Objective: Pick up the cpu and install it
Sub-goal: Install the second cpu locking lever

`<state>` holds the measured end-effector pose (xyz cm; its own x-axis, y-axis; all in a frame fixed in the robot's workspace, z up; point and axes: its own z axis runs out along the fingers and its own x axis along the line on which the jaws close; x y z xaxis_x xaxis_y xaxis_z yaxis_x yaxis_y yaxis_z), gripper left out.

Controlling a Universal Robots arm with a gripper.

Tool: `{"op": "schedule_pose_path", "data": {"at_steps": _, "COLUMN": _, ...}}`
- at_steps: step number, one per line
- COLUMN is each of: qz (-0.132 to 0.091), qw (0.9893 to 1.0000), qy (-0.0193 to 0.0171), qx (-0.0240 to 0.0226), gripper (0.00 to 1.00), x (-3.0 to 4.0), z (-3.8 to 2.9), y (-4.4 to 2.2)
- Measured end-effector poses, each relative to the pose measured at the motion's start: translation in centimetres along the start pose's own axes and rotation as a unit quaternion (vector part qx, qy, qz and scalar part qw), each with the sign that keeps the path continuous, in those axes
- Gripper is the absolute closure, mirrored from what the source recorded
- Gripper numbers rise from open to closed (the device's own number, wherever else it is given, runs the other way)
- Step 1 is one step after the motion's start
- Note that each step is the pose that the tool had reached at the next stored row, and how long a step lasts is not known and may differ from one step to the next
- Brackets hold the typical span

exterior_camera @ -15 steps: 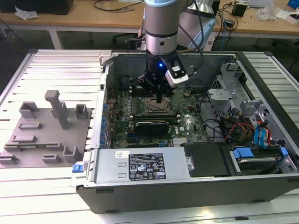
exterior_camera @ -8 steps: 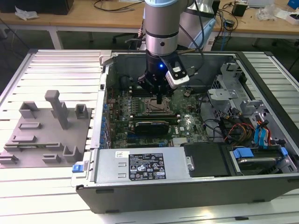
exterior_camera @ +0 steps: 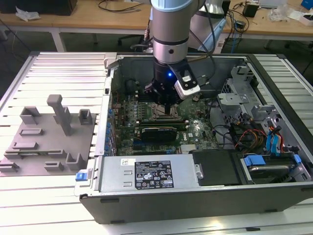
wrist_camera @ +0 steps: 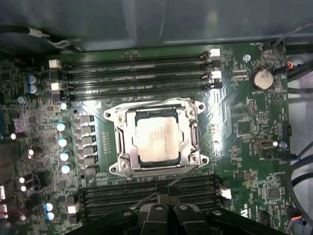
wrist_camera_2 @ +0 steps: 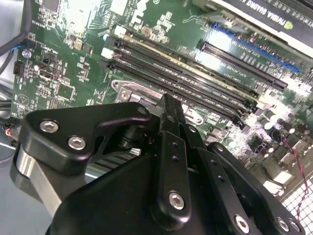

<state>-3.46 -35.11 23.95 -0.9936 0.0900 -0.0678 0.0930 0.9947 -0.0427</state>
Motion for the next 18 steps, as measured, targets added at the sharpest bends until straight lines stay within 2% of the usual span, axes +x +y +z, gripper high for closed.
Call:
{"op": "schedule_pose_path", "data": {"at_steps": 4, "qz": 0.000, "qw": 1.0000, "qy": 0.0000, "qx": 0.0000, "gripper": 0.89, "x": 0.02, "z": 0.00, "y": -0.04}}
{"op": "schedule_pose_path", "data": {"at_steps": 11, "qz": 0.000, "qw": 1.0000, "qy": -0.0012, "qx": -0.0030, "gripper": 0.89, "x": 0.85, "z": 0.19, "y": -0.11}}
{"op": "schedule_pose_path", "data": {"at_steps": 18, "qz": 0.000, "qw": 1.0000, "qy": -0.0010, "qx": -0.0051, "gripper": 0.89, "x": 1.23, "z": 0.57, "y": -0.12}}
